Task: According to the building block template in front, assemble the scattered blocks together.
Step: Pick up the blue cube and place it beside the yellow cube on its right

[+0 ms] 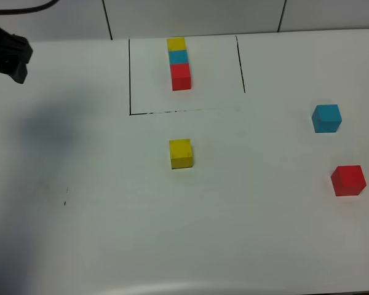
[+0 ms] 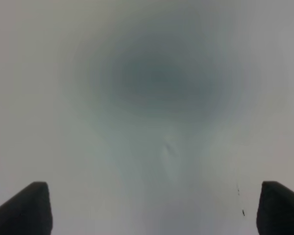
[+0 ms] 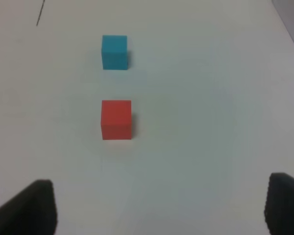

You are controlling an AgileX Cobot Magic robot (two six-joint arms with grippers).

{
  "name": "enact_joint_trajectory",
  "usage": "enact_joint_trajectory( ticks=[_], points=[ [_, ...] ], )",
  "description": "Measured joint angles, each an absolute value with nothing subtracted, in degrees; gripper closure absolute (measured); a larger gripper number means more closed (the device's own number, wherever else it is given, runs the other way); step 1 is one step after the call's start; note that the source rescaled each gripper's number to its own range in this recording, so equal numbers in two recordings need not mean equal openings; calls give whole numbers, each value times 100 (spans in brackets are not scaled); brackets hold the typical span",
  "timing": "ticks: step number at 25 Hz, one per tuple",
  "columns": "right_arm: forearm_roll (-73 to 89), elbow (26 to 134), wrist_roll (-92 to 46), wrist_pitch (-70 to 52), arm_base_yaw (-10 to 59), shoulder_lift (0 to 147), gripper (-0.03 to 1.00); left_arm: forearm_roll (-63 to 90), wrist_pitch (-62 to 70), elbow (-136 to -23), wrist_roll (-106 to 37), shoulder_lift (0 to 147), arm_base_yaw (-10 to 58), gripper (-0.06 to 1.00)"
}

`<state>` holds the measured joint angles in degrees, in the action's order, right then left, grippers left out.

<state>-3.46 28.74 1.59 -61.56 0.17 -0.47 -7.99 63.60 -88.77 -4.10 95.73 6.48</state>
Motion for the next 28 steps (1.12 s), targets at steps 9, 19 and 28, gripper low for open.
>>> enact_joint_trajectory(
  ticks=[9,19,28],
  points=[
    [-346,2874,159,-6156,17,-47,24,-669,5888,-7099,-208,7336,624,17],
    [-346,2874,159,-6156,17,-47,24,-355,5485,-5794,-201,4820,634,17],
    [-346,2874,164,-6156,17,-47,24,147,5486,-4929,-254,3361,634,17]
  ],
)
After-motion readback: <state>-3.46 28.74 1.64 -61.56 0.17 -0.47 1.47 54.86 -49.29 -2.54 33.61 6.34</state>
